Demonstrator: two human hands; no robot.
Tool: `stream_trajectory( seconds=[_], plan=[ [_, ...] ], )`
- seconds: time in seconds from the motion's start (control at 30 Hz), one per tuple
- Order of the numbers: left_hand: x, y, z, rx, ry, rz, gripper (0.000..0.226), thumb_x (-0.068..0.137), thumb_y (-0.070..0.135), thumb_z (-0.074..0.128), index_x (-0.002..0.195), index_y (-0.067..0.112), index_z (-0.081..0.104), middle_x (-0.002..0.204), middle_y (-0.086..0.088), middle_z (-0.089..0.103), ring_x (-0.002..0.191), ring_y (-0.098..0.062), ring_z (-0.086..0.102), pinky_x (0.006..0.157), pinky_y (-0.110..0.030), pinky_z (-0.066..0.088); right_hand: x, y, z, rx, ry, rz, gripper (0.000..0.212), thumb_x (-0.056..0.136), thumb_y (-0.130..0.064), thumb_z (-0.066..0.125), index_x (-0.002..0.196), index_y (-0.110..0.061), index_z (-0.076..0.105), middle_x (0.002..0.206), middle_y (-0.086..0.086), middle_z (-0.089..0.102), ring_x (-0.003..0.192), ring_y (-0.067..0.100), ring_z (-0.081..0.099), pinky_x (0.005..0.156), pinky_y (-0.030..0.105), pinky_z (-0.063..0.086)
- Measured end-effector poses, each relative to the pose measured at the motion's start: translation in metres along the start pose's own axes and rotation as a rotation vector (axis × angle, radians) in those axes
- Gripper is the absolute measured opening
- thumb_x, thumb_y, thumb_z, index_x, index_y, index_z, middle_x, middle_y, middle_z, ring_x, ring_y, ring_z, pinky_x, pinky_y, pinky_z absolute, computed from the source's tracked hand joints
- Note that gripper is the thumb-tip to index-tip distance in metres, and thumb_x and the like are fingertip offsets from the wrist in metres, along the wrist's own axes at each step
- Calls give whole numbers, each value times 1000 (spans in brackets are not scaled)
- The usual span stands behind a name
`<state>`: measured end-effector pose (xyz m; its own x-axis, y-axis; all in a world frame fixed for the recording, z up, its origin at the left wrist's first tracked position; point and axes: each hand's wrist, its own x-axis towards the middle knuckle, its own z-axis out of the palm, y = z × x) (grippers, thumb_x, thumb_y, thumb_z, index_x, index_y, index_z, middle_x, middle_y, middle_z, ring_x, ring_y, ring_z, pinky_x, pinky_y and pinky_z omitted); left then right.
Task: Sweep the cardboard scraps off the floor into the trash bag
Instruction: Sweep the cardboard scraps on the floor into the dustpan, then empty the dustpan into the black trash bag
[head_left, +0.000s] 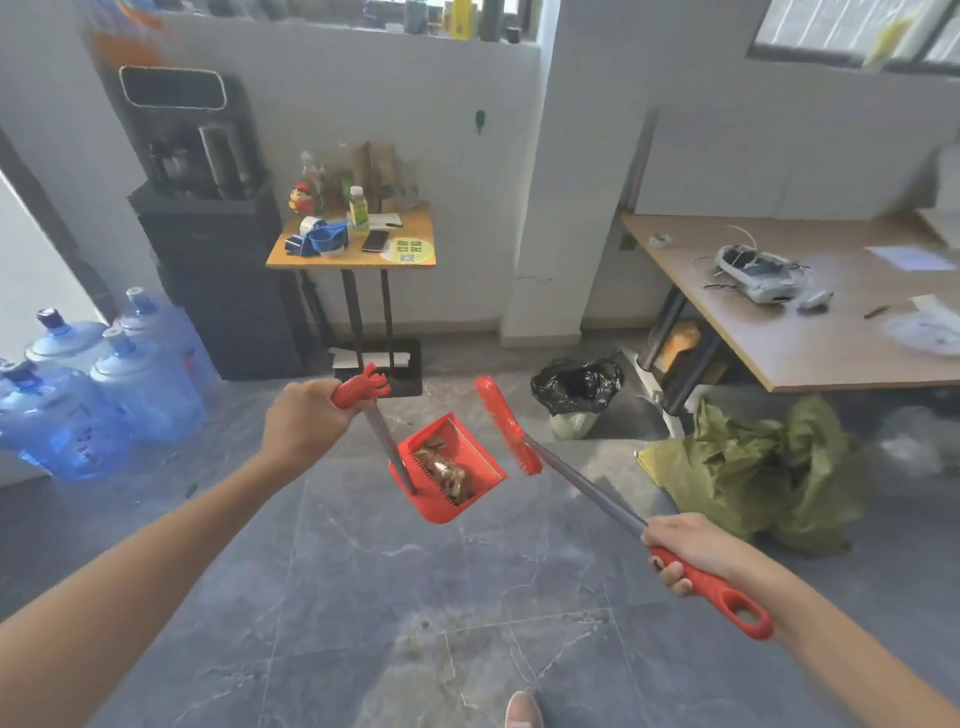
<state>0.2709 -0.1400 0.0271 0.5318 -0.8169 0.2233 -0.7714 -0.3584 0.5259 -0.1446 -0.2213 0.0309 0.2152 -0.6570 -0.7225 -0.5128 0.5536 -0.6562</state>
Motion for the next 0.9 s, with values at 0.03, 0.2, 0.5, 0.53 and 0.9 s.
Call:
stream_trajectory(
  seconds=[0.03,0.2,0.5,0.53,0.9],
  plan=[
    [9,11,9,-10,-7,0,24,78,50,67,70,27,71,61,1,65,64,-25,62,58,-36,52,11,-4,-11,-1,-1,4,16,88,1,45,75,-8,47,55,7,46,30,9,37,30,14,31],
    [50,69,52,-14,-25,-6,26,77,46,69,57,33,59,56,1,58,63,-30,60,59,-37,52,61,-20,-72,16,-40,51,14,91,-1,53,79,-6,48,57,7,42,30,7,37,29,13,31],
    [112,145,113,-32,-17,29,18,77,49,69,71,32,69,60,-1,65,59,-27,61,59,-40,55,114,-50,-154,51,-31,77,17,87,7,46,78,-7,46,59,8,42,30,8,37,31,13,31],
    [117,152,118,-25,-27,29,21,77,50,68,65,33,64,59,0,63,59,-27,61,59,-39,55,117,-54,-160,54,-31,67,16,86,8,46,77,-6,46,58,7,43,31,8,38,31,13,32],
    [208,211,159,-6,-32,35,25,79,51,67,66,30,61,58,-1,61,57,-24,60,60,-38,55,180,-99,-203,95,-16,47,16,84,8,46,74,-3,46,54,7,47,33,9,40,32,15,34]
  ],
)
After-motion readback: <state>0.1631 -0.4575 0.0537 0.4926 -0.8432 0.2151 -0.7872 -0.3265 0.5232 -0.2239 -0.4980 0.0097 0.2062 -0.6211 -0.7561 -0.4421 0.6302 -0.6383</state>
